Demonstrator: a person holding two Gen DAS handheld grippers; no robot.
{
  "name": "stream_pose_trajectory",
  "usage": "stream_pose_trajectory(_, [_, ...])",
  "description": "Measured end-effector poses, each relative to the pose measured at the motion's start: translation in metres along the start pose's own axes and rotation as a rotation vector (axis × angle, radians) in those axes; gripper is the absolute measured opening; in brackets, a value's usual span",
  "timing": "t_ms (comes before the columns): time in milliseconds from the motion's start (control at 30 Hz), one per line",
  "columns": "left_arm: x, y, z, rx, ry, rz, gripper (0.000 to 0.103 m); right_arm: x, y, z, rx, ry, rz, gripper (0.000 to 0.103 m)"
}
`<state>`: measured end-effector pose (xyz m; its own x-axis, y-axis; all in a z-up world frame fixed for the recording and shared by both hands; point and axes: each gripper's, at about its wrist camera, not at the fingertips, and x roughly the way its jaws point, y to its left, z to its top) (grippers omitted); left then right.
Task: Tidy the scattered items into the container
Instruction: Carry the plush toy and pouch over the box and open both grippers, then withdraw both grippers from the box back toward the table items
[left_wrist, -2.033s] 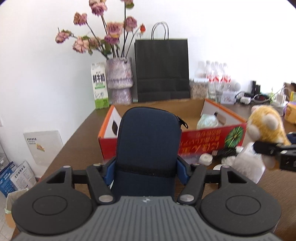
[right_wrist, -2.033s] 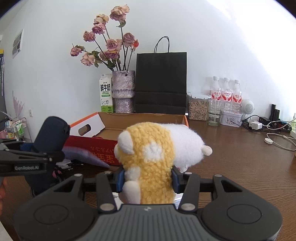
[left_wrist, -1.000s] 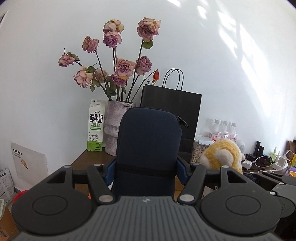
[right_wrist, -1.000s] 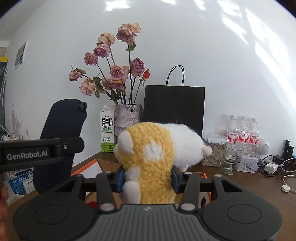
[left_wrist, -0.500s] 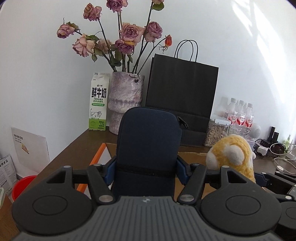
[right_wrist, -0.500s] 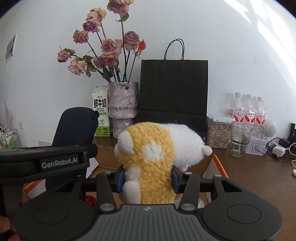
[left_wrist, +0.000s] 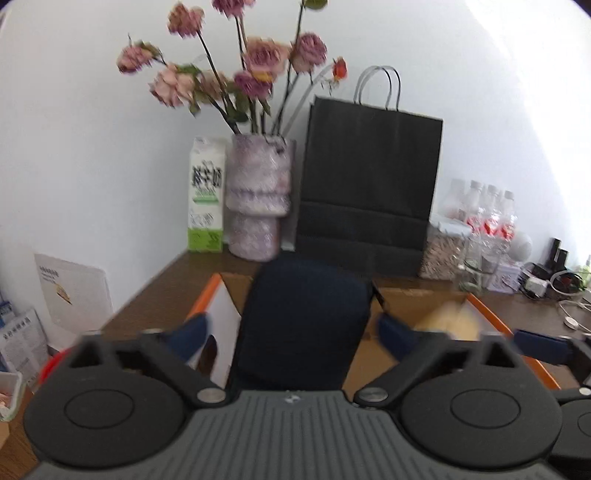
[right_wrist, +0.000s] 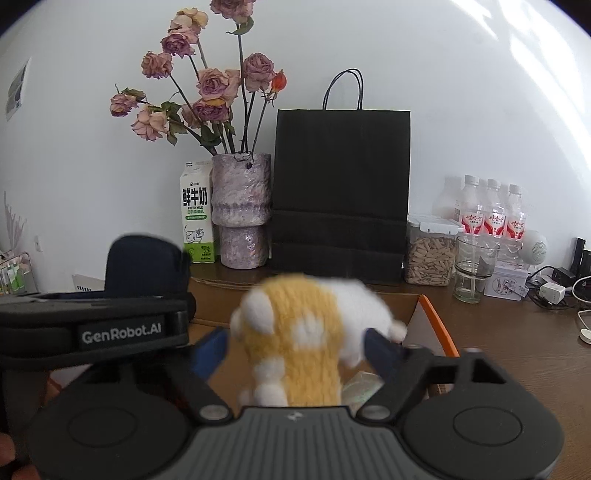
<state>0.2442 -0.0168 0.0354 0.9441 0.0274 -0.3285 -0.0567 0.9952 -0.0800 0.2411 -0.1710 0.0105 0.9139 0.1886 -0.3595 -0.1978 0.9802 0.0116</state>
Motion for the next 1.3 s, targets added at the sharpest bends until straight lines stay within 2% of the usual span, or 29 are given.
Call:
stream_pose_trajectory(133, [-0.009, 0.001, 0.003, -0.006, -0.038, 0.018, 0.103, -0.007, 0.002, 0.001, -0.008, -0.021, -0.019, 0.103])
stream_pose_trajectory(767, [-0.008, 0.002, 0.001, -0.013, -0.013, 0.033, 0.103, -0.009, 0.004, 0.002, -0.022, -0.002, -0.037, 0.103])
stream_pose_trajectory(1000, [-0.016, -0.002, 0.009, -0.006, -0.041, 0.028, 0.103, -0.016, 0.003, 0.008, -0.019, -0.02, -0.028, 0.103])
stream_pose_trajectory(1300, [-0.045, -0.005, 0.02, -0.007, -0.093, 0.002, 0.103, -0.041, 0.003, 0.019, -0.002, -0.057, -0.009, 0.103])
